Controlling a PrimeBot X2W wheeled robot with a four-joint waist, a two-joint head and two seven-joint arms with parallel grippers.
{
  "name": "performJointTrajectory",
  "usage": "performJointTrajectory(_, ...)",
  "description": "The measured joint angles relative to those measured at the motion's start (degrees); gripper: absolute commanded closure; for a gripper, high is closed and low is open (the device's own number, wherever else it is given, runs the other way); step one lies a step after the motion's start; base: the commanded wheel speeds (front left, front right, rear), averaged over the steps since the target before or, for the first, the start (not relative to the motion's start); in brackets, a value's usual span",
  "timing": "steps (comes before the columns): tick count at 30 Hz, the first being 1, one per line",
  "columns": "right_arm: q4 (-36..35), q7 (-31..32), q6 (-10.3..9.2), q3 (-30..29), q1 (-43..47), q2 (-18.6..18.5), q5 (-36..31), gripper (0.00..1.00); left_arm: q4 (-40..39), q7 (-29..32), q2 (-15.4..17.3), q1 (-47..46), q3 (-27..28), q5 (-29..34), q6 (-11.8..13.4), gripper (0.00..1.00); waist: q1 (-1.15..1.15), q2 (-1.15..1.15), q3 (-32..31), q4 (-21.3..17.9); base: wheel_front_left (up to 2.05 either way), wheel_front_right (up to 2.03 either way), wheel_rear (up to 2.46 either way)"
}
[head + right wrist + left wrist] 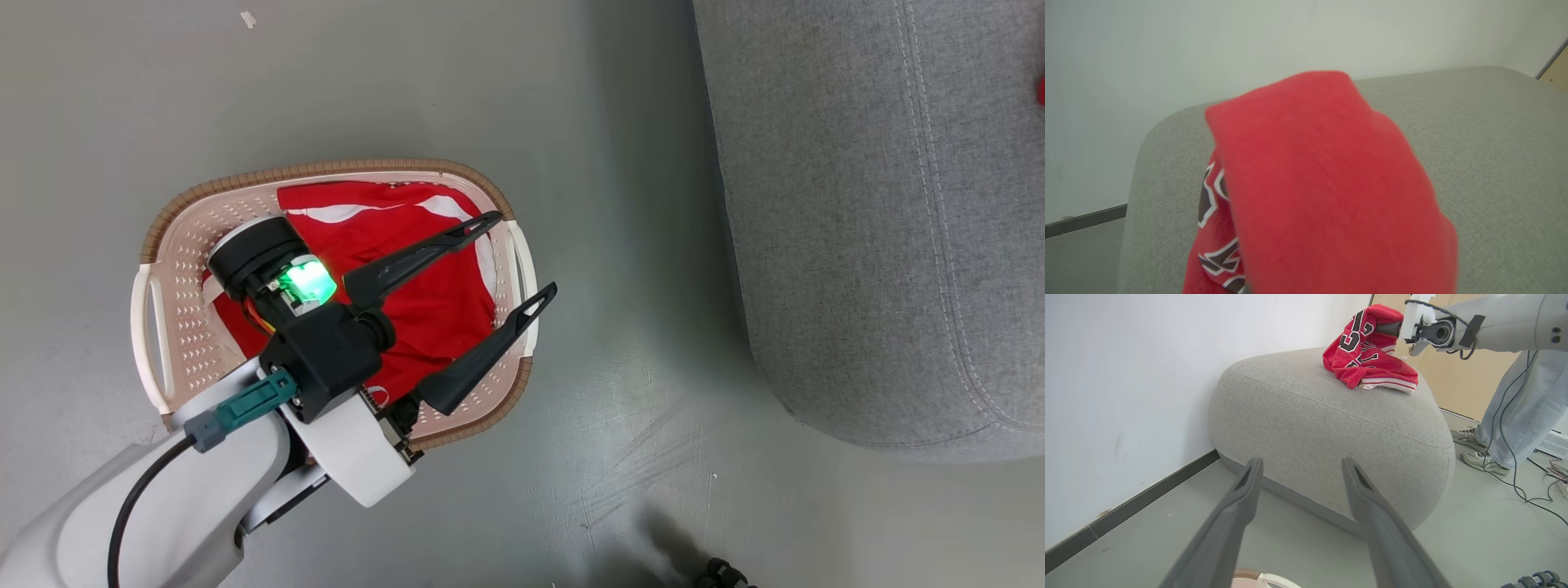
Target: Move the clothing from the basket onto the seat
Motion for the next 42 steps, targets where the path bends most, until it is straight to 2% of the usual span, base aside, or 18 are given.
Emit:
performJointTrajectory(4, 2.37, 0.00, 0.00, 1.51, -0.35, 0.90, -0.60, 0.75, 0.12, -0.38, 0.11, -0.07, 0.00, 0.08, -0.02, 0.00, 0.00, 0.00, -0.04, -0.08, 0.00, 0.00, 0.00)
performJointTrajectory(7, 4.10, 0.01, 0.00, 1.98, -0.90, 1.10, -0.62, 0.49, 0.25, -0.85, 0.10, -0.07, 0.01, 0.09, -0.07, 0.00, 0.00, 0.00, -0.24, -0.16, 0.00, 0.00, 0.00)
performJointTrajectory(8, 4.45, 0.01, 0.00, 2.01, -1.00, 1.12, -0.62, 0.24, 0.30, -1.04, 0.11, -0.07, 0.00, 0.10, -0.07, 0.00, 0.00, 0.00, -0.33, -0.18, 0.00, 0.00, 0.00)
performJointTrajectory(9, 4.99, 0.00, 0.00, 2.02, -1.12, 1.12, -0.62, 0.04, 0.31, -1.33, 0.11, -0.07, 0.00, 0.24, -0.08, 0.00, 0.00, 0.00, -0.44, -0.21, 0.00, 0.00, 0.00)
performJointTrajectory(10, 5.44, 0.01, 0.00, 2.04, -1.15, 1.14, -0.62, 0.00, 0.36, -1.32, 0.11, -0.07, 0.00, 0.51, -0.08, 0.00, 0.00, 0.00, -0.57, -0.24, 0.00, 0.00, 0.00)
performJointTrajectory(24, 7.43, 0.01, 0.00, 2.56, -0.47, 1.75, -0.27, 0.00, 2.46, -2.94, 0.08, -0.07, -1.00, 1.98, -0.52, 0.00, 0.00, 0.00, -3.62, -0.90, 0.00, 0.00, 0.00)
performJointTrajectory(42, 9.18, 0.01, 0.00, 0.91, 7.45, -0.33, 2.70, 0.00, 5.63, -4.93, -1.32, 1.67, 0.03, 0.80, -0.57, 0.00, 0.00, 0.00, -10.62, -2.00, 0.00, 0.00, 0.00)
